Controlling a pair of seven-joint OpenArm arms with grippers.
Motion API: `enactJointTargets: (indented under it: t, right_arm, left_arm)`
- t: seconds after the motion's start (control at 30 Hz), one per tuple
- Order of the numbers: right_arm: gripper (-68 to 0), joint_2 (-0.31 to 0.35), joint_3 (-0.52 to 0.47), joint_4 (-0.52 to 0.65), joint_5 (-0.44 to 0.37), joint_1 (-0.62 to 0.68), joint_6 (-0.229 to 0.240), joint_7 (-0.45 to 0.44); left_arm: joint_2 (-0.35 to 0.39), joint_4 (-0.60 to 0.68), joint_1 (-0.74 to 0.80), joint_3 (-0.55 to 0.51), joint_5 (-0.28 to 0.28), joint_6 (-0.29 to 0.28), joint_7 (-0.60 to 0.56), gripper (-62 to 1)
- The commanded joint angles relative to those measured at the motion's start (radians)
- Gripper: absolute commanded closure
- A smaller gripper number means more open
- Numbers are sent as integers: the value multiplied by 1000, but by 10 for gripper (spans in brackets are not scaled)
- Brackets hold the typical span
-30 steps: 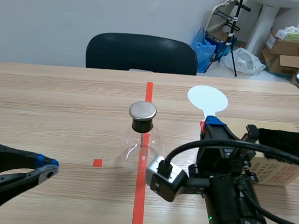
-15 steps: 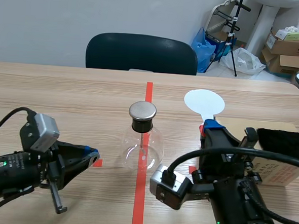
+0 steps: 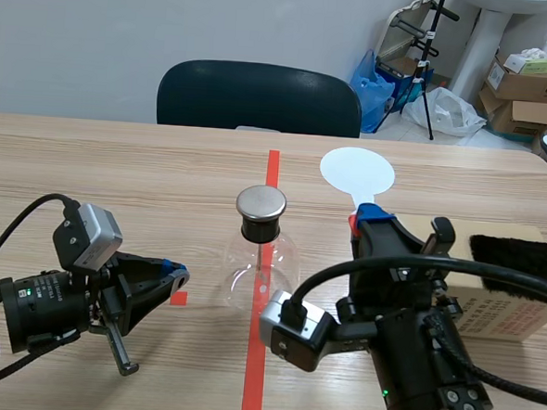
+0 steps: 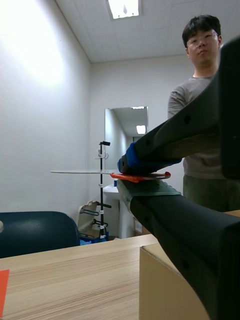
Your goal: Do the electroscope experiment
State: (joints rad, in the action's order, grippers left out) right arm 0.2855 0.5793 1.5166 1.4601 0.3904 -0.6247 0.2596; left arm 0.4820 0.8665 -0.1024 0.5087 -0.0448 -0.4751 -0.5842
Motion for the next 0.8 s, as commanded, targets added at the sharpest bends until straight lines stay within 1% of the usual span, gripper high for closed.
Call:
enactJointTargets:
  t: [0.0,0.07,0.17,0.2,0.4,0.77]
  right_arm:
    - [-9,5,-2,14,1,-8,-10,4]
    - [-9,5,-2,14,1,-8,-10,5]
    - [-9,5,-2,14,1,-8,-10,8]
    - [-9,5,-2,14,1,-8,-10,9]
    - [-9,5,-2,14,1,-8,20,15]
    - [-9,5,-2,14,1,-8,20,19]
  left_arm:
    - [-8,27,0,-2,-9,-7,-18,-32]
    - [-11,27,0,-2,-8,-7,-18,-32]
    - [-19,27,1,-2,32,-7,-18,-32]
    - [-21,27,3,-2,38,-7,-18,-32]
    - [-22,27,3,-2,38,-7,-18,-32]
    - [-22,27,3,-2,38,-7,-17,-32]
